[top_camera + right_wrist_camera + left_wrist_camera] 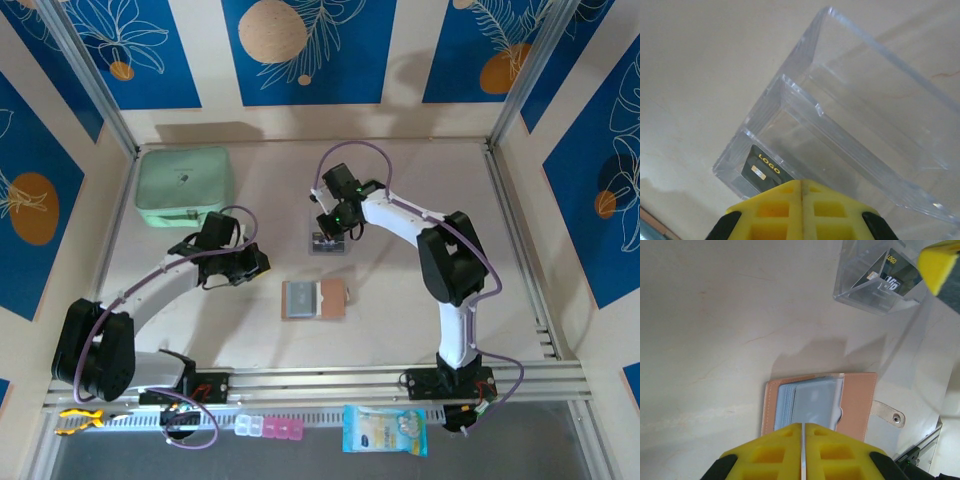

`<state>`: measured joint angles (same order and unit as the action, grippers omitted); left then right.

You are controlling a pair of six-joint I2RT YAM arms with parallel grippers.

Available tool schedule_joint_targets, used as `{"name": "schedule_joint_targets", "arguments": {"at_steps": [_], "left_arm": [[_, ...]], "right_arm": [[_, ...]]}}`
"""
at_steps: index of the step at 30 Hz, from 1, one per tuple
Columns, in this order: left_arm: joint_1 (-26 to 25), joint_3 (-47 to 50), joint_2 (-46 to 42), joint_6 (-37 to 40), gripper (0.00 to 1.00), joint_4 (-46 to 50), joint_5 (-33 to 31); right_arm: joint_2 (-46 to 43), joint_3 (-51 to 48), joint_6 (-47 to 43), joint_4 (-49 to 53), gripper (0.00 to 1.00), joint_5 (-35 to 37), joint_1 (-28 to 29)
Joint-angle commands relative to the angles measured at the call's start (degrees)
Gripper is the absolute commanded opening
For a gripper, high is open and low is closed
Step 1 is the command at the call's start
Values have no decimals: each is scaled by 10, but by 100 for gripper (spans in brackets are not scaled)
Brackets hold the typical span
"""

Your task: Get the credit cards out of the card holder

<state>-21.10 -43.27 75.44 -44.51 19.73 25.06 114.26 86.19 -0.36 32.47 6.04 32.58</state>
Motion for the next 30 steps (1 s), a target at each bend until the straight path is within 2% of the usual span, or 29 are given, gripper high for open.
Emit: {"name": "schedule_joint_targets", "arguments": {"at_steps": [1, 13, 18, 23, 30], "left_arm": [[5, 3, -10, 0, 10, 3, 6], [-2, -5, 4, 0, 11, -3, 15], [-24, -10, 22, -2, 11, -13, 17], [-59, -14, 53, -7, 9, -33, 20], [-96, 4, 78, -16, 6, -57, 11]], "right_arm": [[9, 0, 4, 6, 0, -13, 3], [-32, -5, 11, 2, 0, -6, 2], [-70, -27, 52, 5, 4, -29, 7], [-118, -75, 154, -6, 10, -34, 23], [-174, -152, 317, -12, 11, -52, 67]]}}
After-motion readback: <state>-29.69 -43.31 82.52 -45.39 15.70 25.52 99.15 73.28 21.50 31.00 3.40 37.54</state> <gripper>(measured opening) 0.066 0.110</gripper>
